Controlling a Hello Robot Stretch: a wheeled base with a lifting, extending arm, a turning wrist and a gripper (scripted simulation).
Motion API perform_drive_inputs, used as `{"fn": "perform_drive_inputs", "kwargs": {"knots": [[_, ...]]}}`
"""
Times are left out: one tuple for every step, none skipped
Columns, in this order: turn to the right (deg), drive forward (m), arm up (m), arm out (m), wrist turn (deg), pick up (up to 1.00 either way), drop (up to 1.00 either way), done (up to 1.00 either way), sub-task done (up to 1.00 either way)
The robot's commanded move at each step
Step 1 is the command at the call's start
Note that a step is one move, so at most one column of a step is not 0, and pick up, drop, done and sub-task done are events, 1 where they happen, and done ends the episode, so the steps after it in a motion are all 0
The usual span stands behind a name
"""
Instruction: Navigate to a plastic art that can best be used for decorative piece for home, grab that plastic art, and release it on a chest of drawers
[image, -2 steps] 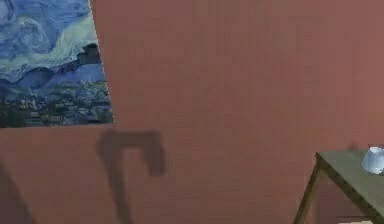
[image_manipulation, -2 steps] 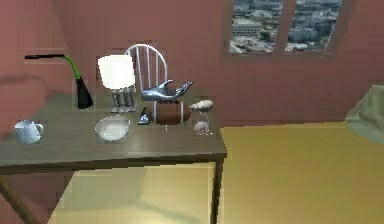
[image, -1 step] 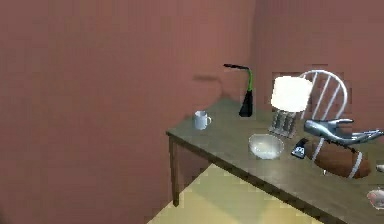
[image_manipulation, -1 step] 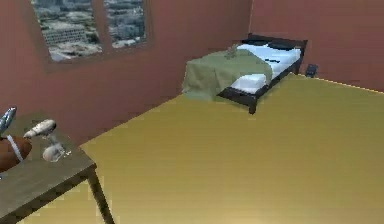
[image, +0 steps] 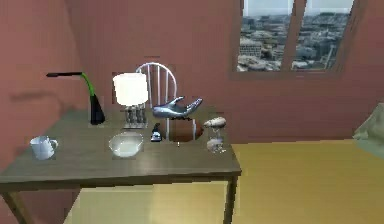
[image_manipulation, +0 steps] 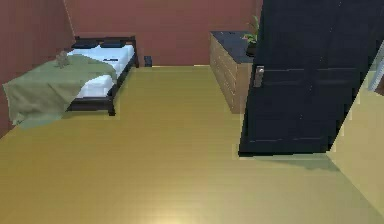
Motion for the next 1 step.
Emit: {"fn": "perform_drive_inputs", "kwargs": {"knots": [[33.0,0.0,0.0,0.0,0.0,0.0,0.0,0.0,0.0]]}}
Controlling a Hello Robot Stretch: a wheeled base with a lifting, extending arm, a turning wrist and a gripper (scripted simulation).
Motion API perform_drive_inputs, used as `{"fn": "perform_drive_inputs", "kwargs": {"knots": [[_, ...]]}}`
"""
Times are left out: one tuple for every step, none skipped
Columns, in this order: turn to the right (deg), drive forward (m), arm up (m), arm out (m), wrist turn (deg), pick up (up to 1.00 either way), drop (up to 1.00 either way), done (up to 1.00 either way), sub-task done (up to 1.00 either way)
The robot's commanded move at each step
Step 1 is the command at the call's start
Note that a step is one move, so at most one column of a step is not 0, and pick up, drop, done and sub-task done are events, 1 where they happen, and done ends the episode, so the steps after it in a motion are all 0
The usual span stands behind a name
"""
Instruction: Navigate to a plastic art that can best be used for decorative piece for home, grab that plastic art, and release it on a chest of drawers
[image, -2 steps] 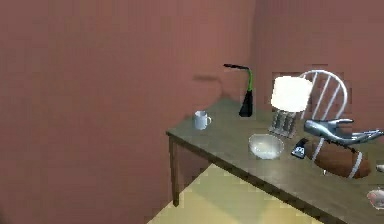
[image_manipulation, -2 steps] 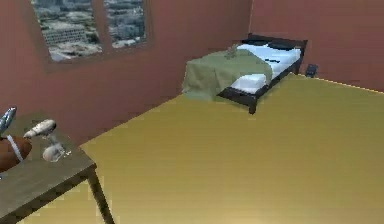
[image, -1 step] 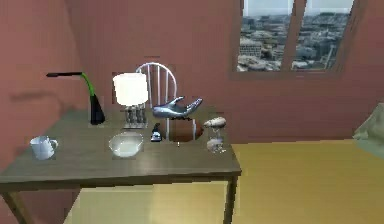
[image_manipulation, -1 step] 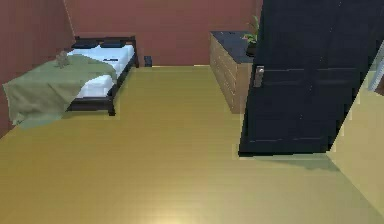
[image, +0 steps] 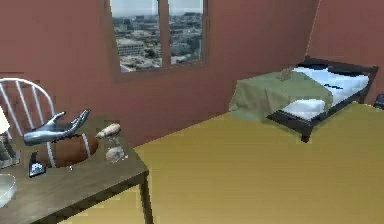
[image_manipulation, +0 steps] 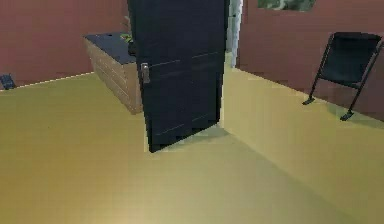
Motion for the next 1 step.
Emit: {"fn": "perform_drive_inputs", "kwargs": {"knots": [[0.0,0.85,0.0,0.0,0.0,0.0,0.0,0.0,0.0]]}}
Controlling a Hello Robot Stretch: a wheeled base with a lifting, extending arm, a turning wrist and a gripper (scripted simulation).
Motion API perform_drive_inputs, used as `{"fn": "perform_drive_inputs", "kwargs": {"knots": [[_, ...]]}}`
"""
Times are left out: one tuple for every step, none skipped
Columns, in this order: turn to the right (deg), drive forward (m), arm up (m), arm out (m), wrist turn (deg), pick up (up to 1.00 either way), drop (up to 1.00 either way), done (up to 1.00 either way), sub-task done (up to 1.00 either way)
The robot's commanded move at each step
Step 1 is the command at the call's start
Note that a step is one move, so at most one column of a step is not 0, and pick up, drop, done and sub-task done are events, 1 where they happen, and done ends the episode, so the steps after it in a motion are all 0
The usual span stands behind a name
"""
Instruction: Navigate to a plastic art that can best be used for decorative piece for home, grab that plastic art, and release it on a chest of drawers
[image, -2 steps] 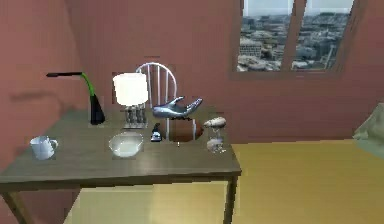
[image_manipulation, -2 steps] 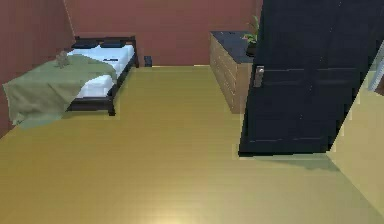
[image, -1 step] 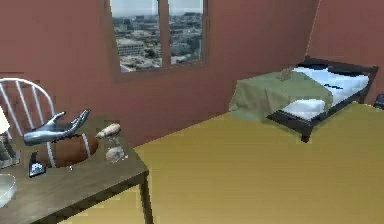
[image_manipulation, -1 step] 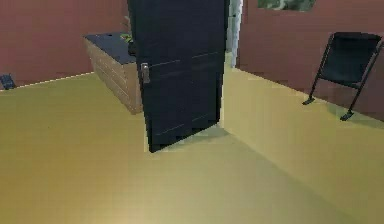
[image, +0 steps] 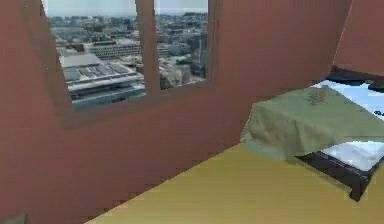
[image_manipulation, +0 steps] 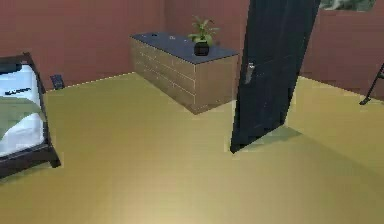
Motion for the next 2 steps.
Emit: {"fn": "perform_drive_inputs", "kwargs": {"knots": [[-36.0,0.0,0.0,0.0,0.0,0.0,0.0,0.0,0.0],[0.0,0.55,0.0,0.0,0.0,0.0,0.0,0.0,0.0]]}}
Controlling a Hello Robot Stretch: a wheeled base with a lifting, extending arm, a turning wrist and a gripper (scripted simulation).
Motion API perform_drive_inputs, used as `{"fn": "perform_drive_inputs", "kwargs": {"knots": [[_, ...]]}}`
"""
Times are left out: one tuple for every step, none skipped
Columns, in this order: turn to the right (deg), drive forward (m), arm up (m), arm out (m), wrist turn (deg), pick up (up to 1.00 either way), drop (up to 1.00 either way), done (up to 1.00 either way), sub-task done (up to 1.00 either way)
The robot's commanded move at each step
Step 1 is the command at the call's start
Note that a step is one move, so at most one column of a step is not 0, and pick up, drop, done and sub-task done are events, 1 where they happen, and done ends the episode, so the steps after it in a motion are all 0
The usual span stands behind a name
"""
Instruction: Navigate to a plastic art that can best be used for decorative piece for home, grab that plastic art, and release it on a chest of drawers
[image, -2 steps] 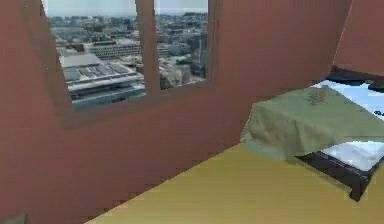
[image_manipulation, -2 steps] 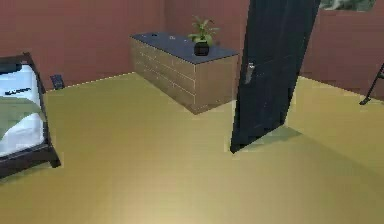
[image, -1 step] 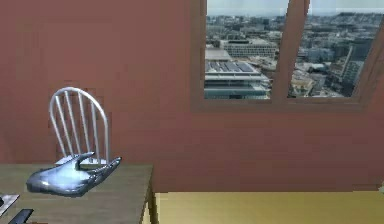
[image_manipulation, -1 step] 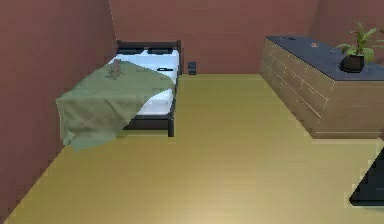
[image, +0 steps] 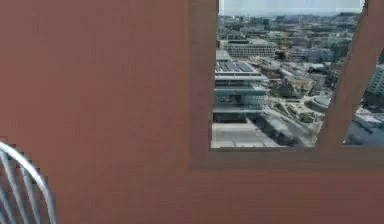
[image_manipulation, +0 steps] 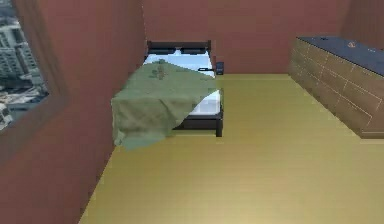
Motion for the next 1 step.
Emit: {"fn": "perform_drive_inputs", "kwargs": {"knots": [[-45.0,0.0,0.0,0.0,0.0,0.0,0.0,0.0,0.0]]}}
